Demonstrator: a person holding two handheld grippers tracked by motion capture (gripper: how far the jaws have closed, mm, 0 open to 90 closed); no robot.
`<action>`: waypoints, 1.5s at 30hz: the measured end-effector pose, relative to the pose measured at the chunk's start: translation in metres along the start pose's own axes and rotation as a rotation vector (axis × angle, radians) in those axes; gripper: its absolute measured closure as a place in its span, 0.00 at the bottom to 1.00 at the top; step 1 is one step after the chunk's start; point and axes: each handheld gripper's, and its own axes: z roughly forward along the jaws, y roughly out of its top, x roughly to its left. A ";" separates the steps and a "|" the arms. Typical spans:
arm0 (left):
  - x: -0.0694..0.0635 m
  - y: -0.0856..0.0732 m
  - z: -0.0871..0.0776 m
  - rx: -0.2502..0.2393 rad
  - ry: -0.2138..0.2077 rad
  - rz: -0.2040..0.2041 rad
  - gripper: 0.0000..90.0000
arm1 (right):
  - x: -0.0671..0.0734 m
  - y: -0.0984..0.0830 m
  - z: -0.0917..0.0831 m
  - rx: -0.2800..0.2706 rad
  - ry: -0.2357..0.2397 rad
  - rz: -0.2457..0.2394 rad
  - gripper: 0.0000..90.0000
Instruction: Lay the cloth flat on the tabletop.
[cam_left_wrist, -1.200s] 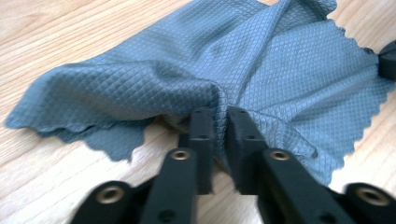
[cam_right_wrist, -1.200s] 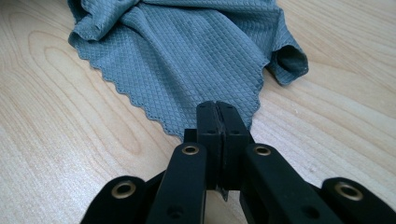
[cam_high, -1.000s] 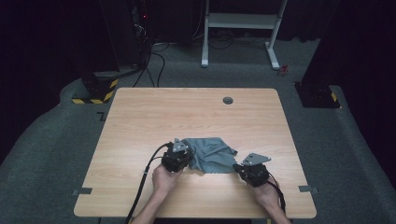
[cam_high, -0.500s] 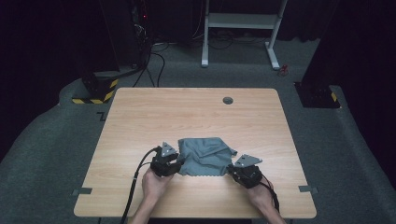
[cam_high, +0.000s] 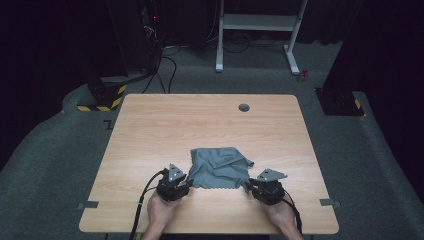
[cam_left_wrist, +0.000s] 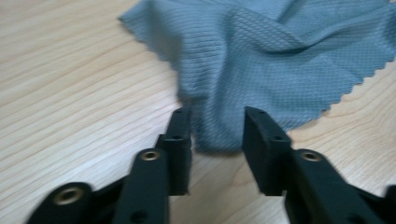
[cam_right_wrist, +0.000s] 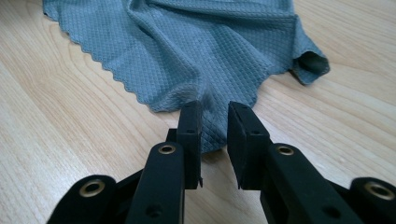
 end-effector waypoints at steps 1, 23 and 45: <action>-0.002 0.002 0.003 0.012 -0.004 0.019 0.76 | 0.000 0.000 0.001 0.004 0.003 0.005 0.84; 0.003 0.042 0.035 0.080 -0.049 0.053 0.82 | -0.013 0.019 0.016 0.053 -0.051 -0.016 0.90; -0.007 0.019 -0.005 0.142 -0.070 0.081 0.98 | 0.009 -0.006 -0.004 0.057 0.021 -0.039 1.00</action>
